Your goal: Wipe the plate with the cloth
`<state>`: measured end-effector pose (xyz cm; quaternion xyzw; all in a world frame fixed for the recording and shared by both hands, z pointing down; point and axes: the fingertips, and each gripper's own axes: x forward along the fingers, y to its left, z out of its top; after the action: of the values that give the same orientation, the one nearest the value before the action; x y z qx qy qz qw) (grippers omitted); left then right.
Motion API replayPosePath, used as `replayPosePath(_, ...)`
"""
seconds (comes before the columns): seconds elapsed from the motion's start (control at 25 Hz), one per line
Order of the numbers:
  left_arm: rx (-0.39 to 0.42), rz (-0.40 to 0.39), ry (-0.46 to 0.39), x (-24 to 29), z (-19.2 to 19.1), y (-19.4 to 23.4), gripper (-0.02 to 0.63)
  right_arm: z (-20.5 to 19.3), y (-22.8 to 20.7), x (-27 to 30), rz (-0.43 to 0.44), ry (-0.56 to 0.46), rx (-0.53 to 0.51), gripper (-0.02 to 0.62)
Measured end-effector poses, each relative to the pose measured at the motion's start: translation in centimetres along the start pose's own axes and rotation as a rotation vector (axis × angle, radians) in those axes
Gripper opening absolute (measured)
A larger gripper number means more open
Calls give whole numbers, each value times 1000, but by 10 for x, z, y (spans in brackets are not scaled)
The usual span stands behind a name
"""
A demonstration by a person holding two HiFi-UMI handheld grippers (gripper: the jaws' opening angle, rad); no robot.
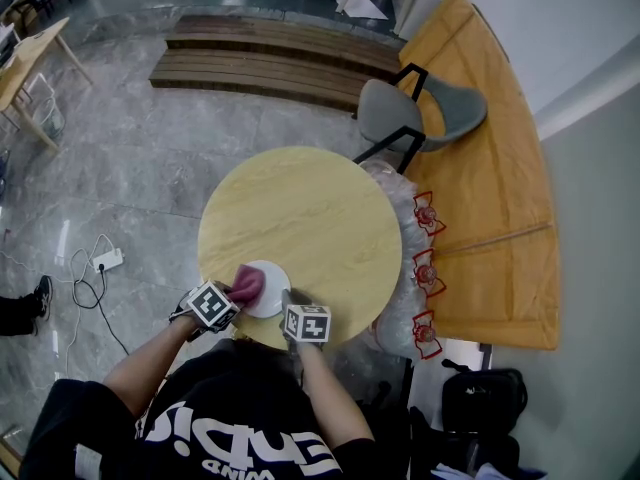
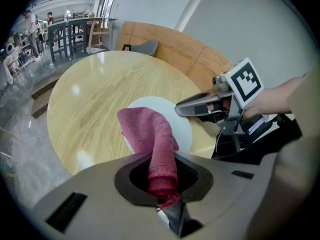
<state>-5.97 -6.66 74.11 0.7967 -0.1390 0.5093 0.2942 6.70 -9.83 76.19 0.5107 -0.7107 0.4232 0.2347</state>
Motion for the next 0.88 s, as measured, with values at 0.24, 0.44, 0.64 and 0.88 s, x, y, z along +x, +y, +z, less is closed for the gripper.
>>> replayPosePath(0.24,22,63,10,6,-2,18,52,-1,1,-1,-6,-4,12,87)
replayPosePath(0.44,9,76,-16,12,7,19,52,-3,-1,-1,-11,-10,21,86)
replayPosePath(0.64,-5,59,-2,17,13,16,52,-3,0,-1,-15,-15,33,87)
replayPosePath(0.88,19,71,-20,23,26,19,52,-3,-1,-1,-23,-21,49,87)
